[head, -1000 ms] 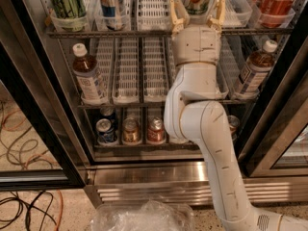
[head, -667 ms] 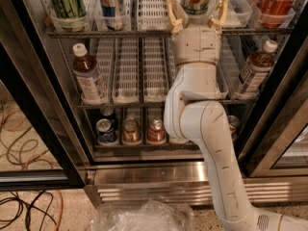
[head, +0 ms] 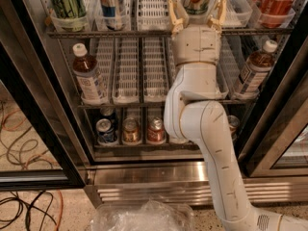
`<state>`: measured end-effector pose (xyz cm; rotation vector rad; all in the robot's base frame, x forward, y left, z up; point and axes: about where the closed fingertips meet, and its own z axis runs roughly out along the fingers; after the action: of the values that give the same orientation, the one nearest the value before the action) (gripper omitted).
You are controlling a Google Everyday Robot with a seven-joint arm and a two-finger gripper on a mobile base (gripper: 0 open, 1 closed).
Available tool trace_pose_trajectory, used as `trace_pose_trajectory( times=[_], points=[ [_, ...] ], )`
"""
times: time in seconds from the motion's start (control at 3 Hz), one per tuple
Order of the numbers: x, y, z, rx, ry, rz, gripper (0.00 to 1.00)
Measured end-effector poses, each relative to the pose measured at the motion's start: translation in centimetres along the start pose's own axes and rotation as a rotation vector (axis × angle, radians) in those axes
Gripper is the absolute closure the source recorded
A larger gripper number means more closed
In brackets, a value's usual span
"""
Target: Pick 7up can from top shelf of fridge
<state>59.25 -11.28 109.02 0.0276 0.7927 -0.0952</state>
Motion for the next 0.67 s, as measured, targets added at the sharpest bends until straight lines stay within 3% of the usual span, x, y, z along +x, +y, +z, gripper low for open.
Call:
trace_pose_trajectory(
  times=[0.67],
  points=[
    [-0.01,-0.59,0.65,0.037,0.011,0.010,0.33]
  ],
)
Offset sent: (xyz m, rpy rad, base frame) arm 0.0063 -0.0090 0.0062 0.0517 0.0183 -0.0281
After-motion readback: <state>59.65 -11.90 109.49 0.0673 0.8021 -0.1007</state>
